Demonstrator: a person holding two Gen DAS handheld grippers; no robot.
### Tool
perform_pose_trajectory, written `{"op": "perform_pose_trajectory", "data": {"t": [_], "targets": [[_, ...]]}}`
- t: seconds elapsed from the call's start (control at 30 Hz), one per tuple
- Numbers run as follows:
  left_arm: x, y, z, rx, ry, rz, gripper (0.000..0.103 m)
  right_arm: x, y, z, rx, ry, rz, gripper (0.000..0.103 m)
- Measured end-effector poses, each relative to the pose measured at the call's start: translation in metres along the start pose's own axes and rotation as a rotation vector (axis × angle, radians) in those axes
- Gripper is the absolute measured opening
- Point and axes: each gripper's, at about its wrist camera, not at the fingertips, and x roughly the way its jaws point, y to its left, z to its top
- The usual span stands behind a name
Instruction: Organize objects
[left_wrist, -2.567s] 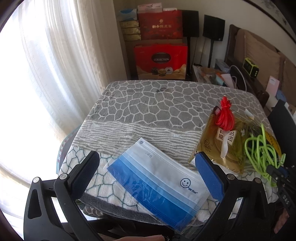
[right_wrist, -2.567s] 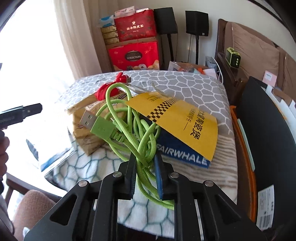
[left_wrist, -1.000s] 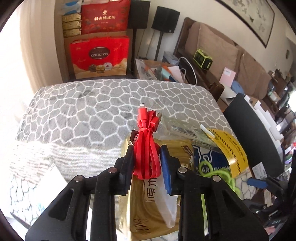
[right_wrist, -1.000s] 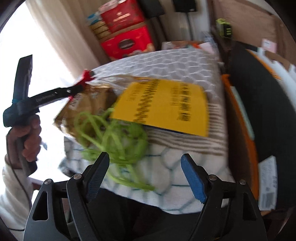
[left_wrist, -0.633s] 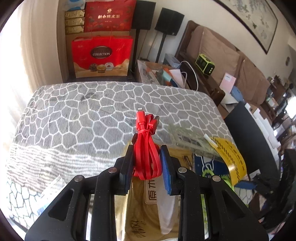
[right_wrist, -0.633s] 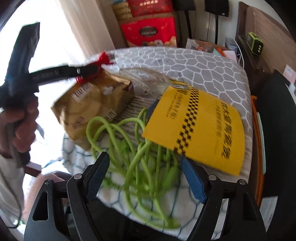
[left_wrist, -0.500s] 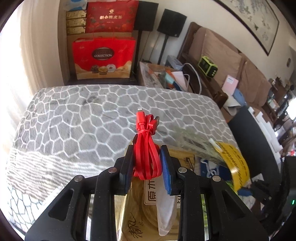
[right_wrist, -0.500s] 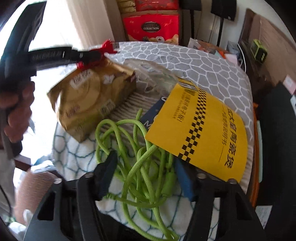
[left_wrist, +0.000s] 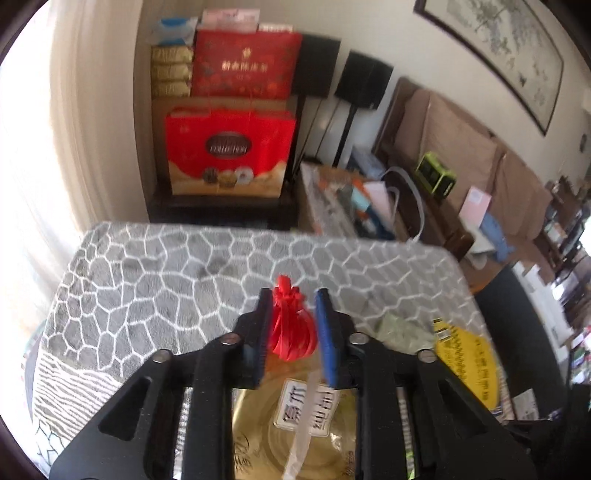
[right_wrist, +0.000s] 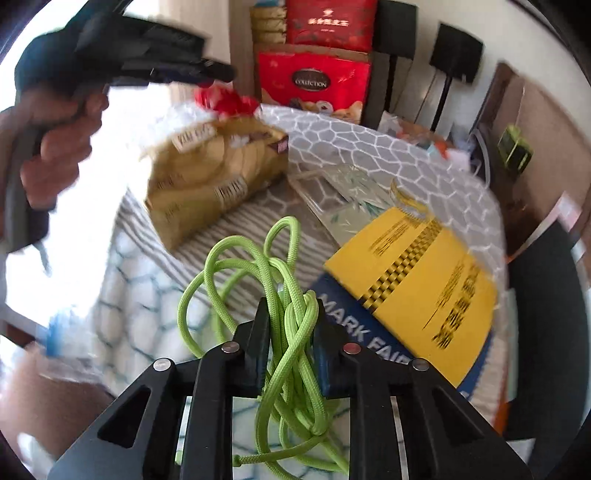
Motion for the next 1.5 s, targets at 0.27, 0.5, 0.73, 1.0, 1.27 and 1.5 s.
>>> {"op": "perform_pose_trajectory", "data": {"t": [0.27, 0.5, 0.73, 1.0, 1.27, 1.5], "targets": [[0.011, -0.019, 0.002, 0.168, 0.134, 0.076, 0.015, -0.049, -0.027, -0.004, 0.18, -0.065, 0.18, 0.018], [0.06, -0.038, 0.011, 0.255, 0.246, 0.157, 0.051, -0.071, -0.036, -0.008, 0.174, -0.086, 0.116, 0.018], [0.067, -0.035, 0.007, 0.181, 0.268, 0.123, 0.022, -0.078, -0.059, -0.016, 0.232, -0.099, 0.12, 0.018], [-0.017, -0.044, 0.02, 0.143, 0.053, 0.068, 0.004, -0.097, -0.087, -0.021, 0.31, -0.134, 0.104, 0.019], [-0.022, -0.054, -0.056, 0.101, 0.213, -0.065, 0.004, -0.074, -0.071, -0.027, 0.306, -0.091, 0.145, 0.019], [-0.019, -0.075, -0.127, 0.143, 0.247, -0.043, 0.005, -0.052, -0.056, -0.031, 0.262, -0.021, 0.118, 0.022]]}}
